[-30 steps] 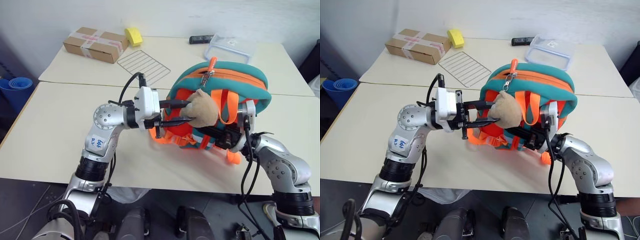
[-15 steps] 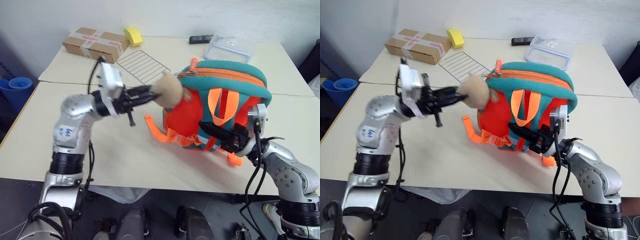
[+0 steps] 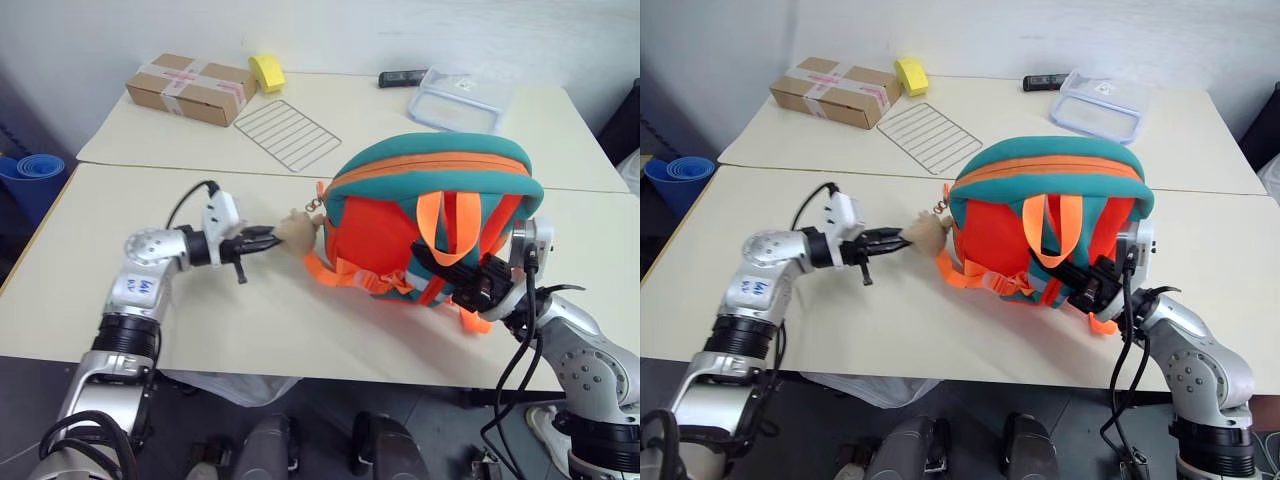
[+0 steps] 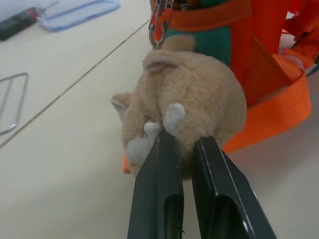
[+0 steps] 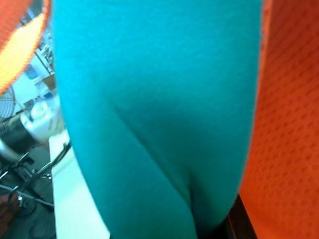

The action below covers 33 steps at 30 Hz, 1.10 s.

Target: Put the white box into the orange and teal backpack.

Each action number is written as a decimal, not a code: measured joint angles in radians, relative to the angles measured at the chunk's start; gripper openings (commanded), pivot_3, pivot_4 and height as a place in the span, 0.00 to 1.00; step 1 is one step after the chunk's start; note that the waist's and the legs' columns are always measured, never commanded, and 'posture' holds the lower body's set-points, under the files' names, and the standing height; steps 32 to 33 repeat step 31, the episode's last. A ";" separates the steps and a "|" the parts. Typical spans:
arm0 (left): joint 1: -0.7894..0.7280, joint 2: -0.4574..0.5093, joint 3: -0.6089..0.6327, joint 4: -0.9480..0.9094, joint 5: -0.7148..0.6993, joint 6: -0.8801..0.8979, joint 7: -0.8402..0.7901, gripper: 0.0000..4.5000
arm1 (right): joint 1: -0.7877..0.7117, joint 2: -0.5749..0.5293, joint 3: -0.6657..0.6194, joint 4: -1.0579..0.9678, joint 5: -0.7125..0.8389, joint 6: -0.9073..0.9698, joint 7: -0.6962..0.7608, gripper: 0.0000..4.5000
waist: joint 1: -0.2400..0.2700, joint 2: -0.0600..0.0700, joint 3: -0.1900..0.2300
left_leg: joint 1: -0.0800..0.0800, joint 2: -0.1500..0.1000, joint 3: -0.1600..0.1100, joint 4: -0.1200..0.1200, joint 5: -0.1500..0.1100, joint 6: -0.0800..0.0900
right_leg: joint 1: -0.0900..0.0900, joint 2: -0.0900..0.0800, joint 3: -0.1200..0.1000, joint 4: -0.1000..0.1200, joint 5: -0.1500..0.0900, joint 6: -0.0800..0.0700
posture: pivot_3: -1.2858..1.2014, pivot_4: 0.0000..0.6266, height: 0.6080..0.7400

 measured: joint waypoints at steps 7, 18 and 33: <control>0.088 -0.037 0.002 -0.017 -0.008 -0.021 0.002 0.22 | 0.032 0.015 0.001 -0.001 -0.031 -0.042 -0.002 0.00 | -0.002 0.000 0.000 | 0.000 0.000 0.000 0.000 0.000 0.000 | 0.000 -0.002 0.000 0.000 0.000 0.000 | 0.52 0.24 1.00; 0.351 0.159 0.188 -0.335 -0.173 0.206 -0.055 0.98 | 0.256 -0.183 -0.050 -0.012 -0.279 -0.264 0.184 0.67 | 0.000 0.001 0.000 | -0.001 -0.001 0.001 -0.001 -0.002 0.002 | -0.002 -0.008 -0.001 -0.001 0.000 0.000 | 0.52 0.24 1.00; 0.707 0.244 0.335 -0.374 -0.128 0.057 -0.035 1.00 | 0.333 -0.339 -0.319 0.487 -0.489 -0.690 0.412 0.99 | -0.011 0.002 0.000 | 0.004 0.001 0.003 -0.002 -0.009 -0.007 | -0.001 -0.009 0.001 -0.005 -0.002 -0.003 | 0.52 0.24 1.00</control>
